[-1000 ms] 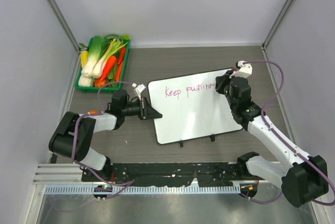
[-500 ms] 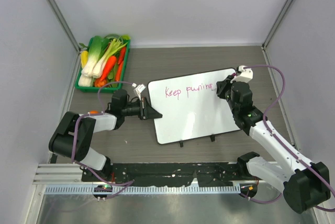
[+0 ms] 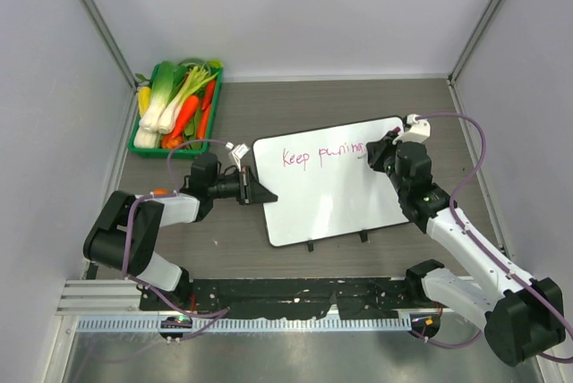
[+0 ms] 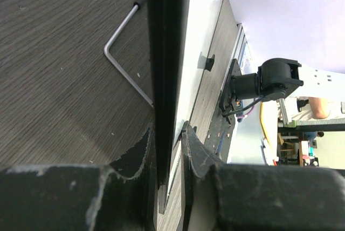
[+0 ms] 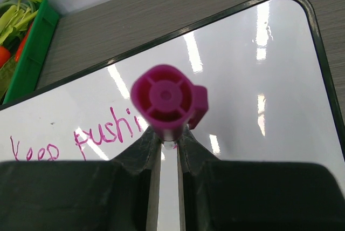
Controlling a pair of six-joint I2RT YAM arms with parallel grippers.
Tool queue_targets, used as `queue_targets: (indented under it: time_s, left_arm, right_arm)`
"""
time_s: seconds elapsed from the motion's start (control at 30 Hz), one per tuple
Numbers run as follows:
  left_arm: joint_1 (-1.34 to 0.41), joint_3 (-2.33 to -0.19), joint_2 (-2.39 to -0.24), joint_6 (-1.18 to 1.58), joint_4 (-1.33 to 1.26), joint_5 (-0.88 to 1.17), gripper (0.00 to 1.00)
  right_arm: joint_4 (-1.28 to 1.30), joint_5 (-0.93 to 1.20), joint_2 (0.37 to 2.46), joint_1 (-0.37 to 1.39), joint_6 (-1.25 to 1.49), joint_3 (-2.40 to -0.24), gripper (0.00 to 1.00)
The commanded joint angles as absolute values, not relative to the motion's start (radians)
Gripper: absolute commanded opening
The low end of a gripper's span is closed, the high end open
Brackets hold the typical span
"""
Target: Write a sentence on the whiteboard
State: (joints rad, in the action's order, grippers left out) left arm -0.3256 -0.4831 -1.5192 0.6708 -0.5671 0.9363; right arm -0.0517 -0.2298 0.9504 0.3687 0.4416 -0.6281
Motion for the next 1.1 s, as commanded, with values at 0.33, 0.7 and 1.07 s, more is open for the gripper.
queue_targets:
  time_s: [0.33, 0.7, 1.07]
  left_arm:
    - [-0.348, -0.471, -1.549, 0.558, -0.440, 0.755, 0.00]
    - [-0.347, -0.469, -1.549, 0.557, -0.439, 0.755, 0.00]
    - [-0.347, -0.472, -1.549, 0.557, -0.436, 0.753, 0.00]
  right_arm:
    - [-0.120, -0.178, 0.790, 0.364, 0.506, -0.632, 0.01]
    - [-0.121, -0.187, 0.719, 0.365, 0.496, -0.644, 0.01]
    - [-0.127, -0.095, 0.758, 0.365, 0.485, -0.635, 0.01]
